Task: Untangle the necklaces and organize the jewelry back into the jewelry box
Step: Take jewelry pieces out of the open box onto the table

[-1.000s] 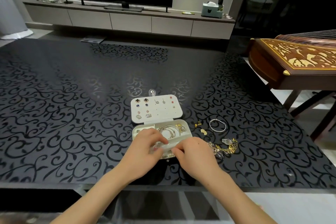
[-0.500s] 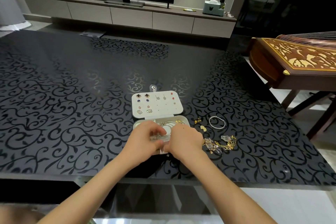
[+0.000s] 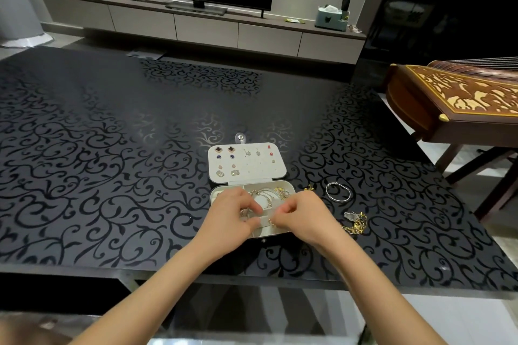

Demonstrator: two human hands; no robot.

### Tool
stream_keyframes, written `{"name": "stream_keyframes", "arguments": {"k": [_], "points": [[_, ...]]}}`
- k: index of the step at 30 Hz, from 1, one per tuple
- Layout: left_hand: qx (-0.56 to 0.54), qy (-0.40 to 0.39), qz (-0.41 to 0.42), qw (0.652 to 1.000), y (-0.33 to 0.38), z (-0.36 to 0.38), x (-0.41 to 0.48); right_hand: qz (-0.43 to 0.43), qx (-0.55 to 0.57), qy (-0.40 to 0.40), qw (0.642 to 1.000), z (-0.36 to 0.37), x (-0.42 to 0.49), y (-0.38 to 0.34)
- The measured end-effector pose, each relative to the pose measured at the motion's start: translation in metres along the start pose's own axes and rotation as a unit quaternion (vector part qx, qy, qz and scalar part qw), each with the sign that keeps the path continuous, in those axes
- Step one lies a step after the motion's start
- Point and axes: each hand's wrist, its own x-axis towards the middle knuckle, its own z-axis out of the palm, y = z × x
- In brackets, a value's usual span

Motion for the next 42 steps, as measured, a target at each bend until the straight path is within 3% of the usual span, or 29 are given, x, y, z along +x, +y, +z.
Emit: {"name": "stream_keyframes", "arguments": {"k": [4, 7, 13, 16, 18, 23, 27, 29, 32, 37, 42], "points": [[0.000, 0.001, 0.004, 1.000, -0.004, -0.002, -0.003, -0.025, 0.093, -0.012, 0.995, -0.016, -0.005, 0.003], [0.011, -0.003, 0.011, 1.000, -0.006, -0.003, -0.005, -0.025, 0.089, -0.015, 0.996, -0.022, -0.008, 0.007], [0.025, -0.011, 0.015, 1.000, -0.005, 0.000, -0.005, -0.046, -0.040, 0.046, 0.997, -0.027, -0.006, 0.011], [0.028, -0.002, 0.017, 0.999, -0.008, -0.001, -0.006, -0.091, -0.212, 0.044, 0.972, -0.004, -0.010, 0.000], [0.027, 0.001, 0.023, 0.999, -0.008, 0.000, -0.008, -0.128, -0.259, 0.032, 0.957, 0.008, -0.013, -0.003], [0.039, 0.000, 0.041, 0.998, -0.002, 0.005, -0.005, -0.137, -0.224, -0.031, 0.964, -0.003, -0.015, 0.006], [0.030, -0.001, 0.050, 0.998, -0.003, 0.005, -0.006, -0.153, -0.132, 0.065, 0.977, -0.015, -0.013, 0.012], [0.043, 0.001, 0.053, 0.998, -0.005, 0.007, -0.006, -0.180, -0.122, 0.049, 0.975, -0.012, -0.008, 0.011], [0.038, 0.000, 0.037, 0.999, -0.003, 0.003, -0.007, -0.234, -0.177, 0.037, 0.955, -0.006, -0.003, 0.007], [-0.060, 0.097, -0.015, 0.993, -0.007, -0.032, -0.013, -0.299, -0.255, 0.020, 0.919, -0.001, 0.004, 0.020], [0.029, 0.098, 0.033, 0.994, -0.017, -0.046, -0.015, -0.353, -0.372, 0.013, 0.858, 0.000, 0.004, 0.026]]}}
